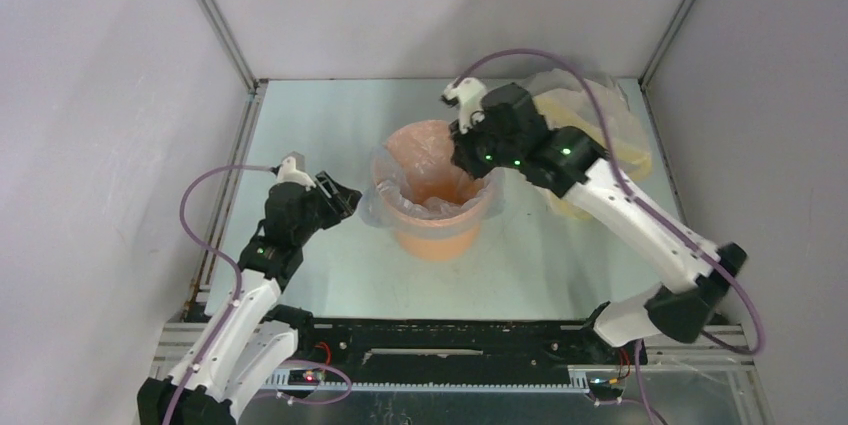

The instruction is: Put the trash bags into the trash bin

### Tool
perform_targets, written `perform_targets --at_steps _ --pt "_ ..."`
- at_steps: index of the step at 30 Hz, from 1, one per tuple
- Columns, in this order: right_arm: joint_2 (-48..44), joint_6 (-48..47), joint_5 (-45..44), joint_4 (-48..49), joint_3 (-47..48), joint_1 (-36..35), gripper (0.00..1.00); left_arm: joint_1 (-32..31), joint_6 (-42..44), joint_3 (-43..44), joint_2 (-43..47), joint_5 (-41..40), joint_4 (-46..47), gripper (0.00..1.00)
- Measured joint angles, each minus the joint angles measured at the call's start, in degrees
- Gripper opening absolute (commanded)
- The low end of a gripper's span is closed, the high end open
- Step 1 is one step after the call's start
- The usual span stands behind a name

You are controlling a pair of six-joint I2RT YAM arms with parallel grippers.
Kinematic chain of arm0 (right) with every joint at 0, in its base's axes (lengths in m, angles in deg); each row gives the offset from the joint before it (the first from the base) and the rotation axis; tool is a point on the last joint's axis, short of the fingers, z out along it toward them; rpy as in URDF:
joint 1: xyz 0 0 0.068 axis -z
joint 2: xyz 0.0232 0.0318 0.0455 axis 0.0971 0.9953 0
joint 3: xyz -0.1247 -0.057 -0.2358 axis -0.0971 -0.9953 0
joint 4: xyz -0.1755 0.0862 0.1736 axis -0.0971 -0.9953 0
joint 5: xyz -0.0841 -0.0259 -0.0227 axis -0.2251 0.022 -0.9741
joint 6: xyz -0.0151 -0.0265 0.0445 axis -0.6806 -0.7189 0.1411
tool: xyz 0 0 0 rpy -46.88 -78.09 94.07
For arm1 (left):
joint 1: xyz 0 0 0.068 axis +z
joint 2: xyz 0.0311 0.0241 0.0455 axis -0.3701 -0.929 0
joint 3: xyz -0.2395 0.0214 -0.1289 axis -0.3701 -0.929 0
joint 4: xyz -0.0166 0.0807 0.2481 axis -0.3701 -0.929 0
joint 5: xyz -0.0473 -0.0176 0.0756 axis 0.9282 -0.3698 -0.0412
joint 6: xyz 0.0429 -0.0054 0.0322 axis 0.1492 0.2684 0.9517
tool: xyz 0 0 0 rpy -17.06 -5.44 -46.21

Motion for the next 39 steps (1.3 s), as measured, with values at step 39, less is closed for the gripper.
perform_targets --at_steps 39 --pt "30.5 -6.8 2.3 -10.4 -0.7 -2.4 0.0 0.0 -0.1 2.4 -2.2 7.2 -0.9 0.55"
